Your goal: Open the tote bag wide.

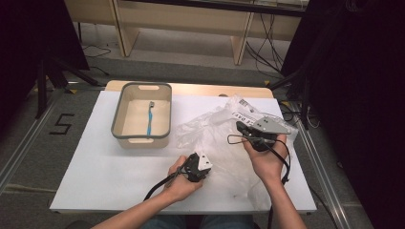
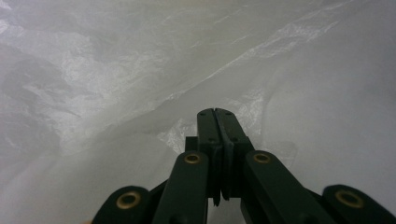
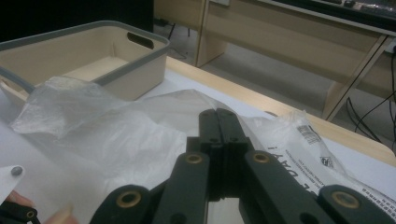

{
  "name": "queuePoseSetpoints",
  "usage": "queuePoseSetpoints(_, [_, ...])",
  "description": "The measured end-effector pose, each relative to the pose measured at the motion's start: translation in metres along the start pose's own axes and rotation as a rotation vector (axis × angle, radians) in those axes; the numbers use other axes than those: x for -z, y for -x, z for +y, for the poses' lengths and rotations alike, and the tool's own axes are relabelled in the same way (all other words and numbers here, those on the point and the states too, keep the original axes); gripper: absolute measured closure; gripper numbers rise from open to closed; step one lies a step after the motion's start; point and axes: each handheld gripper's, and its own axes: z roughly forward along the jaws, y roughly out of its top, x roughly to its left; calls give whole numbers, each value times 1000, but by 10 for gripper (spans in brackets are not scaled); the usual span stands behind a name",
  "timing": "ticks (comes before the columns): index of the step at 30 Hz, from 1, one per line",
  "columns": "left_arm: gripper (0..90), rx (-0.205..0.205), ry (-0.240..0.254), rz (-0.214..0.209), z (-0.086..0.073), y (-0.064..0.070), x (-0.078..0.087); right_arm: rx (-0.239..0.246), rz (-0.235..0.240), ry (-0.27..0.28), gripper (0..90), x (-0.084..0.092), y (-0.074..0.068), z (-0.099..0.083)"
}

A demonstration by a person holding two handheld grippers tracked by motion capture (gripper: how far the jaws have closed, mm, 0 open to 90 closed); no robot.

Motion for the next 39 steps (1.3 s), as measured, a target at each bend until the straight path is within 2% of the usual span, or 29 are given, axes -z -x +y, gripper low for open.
queuePoseSetpoints(6, [848, -6, 11, 11, 0, 0, 2, -7, 7, -2, 900, -1, 0, -2])
queuePoseSetpoints(10, [789, 2, 70, 15, 2, 1, 10, -7, 11, -7, 900, -1, -1, -2])
queuePoseSetpoints(13, [692, 17, 96, 30, 3, 1, 17, -10, 10, -6, 900, -2, -1, -3])
queuePoseSetpoints(18, [534, 44, 88, -14, 5, 1, 29, -12, 10, -6, 900, -1, -1, -3])
queuePoseSetpoints(24, [409, 30, 113, -37, 3, 3, 50, -12, 9, -3, 900, -1, 0, -3])
queuePoseSetpoints(29, [363, 24, 124, -51, -8, -1, 68, -13, 8, -3, 900, -1, 0, -3])
queuePoseSetpoints(39, [355, 55, 136, -8, -32, -14, 97, -15, 9, -2, 900, -2, -1, -3])
